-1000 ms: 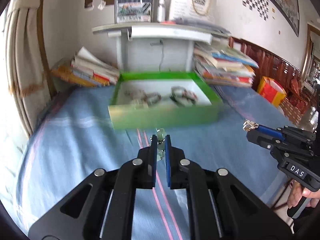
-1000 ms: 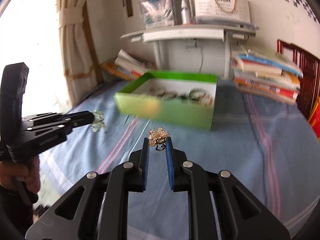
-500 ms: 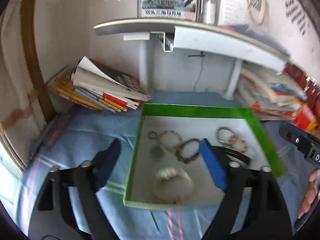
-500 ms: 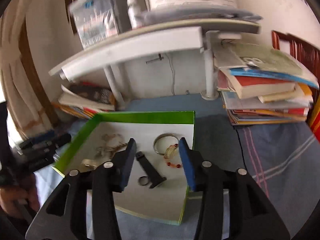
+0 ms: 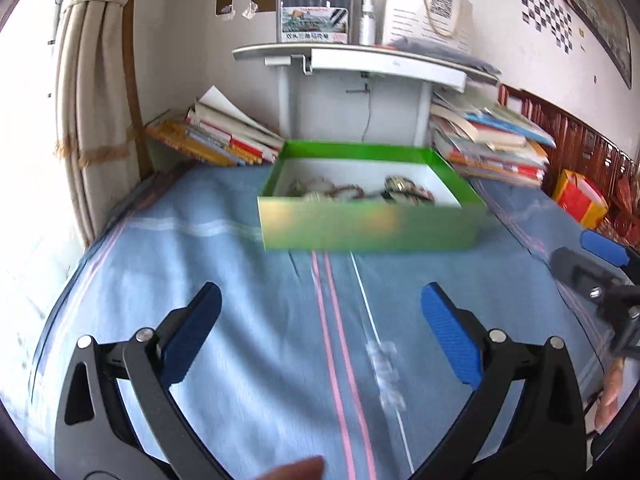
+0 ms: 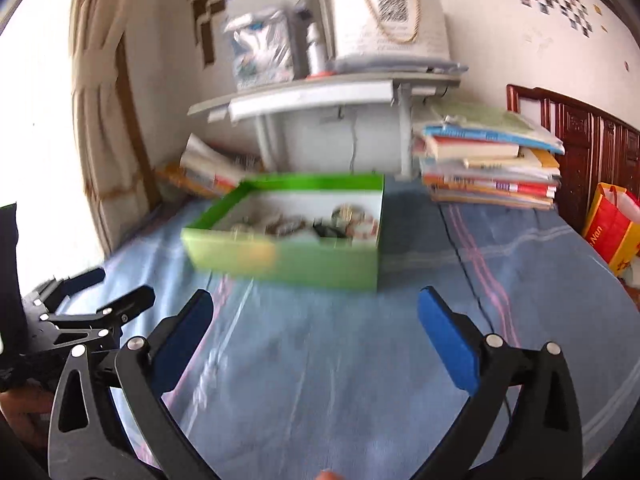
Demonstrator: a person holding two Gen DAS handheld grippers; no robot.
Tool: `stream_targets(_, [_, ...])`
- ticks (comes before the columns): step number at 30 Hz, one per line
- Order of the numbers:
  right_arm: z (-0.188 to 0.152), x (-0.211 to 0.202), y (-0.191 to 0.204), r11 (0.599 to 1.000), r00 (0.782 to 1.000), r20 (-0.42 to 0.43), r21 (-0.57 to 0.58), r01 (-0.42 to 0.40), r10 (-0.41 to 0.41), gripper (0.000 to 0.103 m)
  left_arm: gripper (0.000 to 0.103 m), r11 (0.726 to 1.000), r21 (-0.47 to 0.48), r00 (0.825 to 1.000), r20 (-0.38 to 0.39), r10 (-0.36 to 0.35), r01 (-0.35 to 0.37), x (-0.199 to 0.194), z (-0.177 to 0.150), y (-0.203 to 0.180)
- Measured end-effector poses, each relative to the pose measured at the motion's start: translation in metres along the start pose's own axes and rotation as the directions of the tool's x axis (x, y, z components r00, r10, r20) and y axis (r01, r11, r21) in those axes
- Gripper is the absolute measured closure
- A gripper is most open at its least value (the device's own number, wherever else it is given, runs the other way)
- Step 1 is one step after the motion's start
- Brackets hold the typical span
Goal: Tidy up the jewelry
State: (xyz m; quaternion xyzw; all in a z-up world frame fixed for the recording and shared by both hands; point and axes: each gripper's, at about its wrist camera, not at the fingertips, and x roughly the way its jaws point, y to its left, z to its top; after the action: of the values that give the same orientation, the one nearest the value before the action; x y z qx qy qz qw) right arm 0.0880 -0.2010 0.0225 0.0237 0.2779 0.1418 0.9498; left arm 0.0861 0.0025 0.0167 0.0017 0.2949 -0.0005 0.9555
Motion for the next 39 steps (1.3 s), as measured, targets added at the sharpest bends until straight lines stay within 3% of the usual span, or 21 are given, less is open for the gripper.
stream_targets(9, [-0.041, -0.012, 0.003, 0.998, 0.997, -0.044, 0.020, 0.059, -0.058, 0.003, 0.004, 1.000, -0.028, 1.000, -0.003, 0.014, -0.014, -0.034, -0.042, -0.010])
stream_targets(16, [-0.052, -0.018, 0.010, 0.998, 0.996, -0.050, -0.001, 0.070, -0.070, 0.003, 0.004, 1.000, -0.024, 1.000, -0.017, 0.001, -0.001, -0.043, -0.058, -0.015])
stream_targets(39, [-0.050, -0.023, 0.010, 0.997, 0.996, -0.034, -0.005, 0.080, -0.080, 0.003, 0.004, 0.999, -0.032, 1.000, -0.014, 0.001, -0.002, -0.044, -0.055, -0.006])
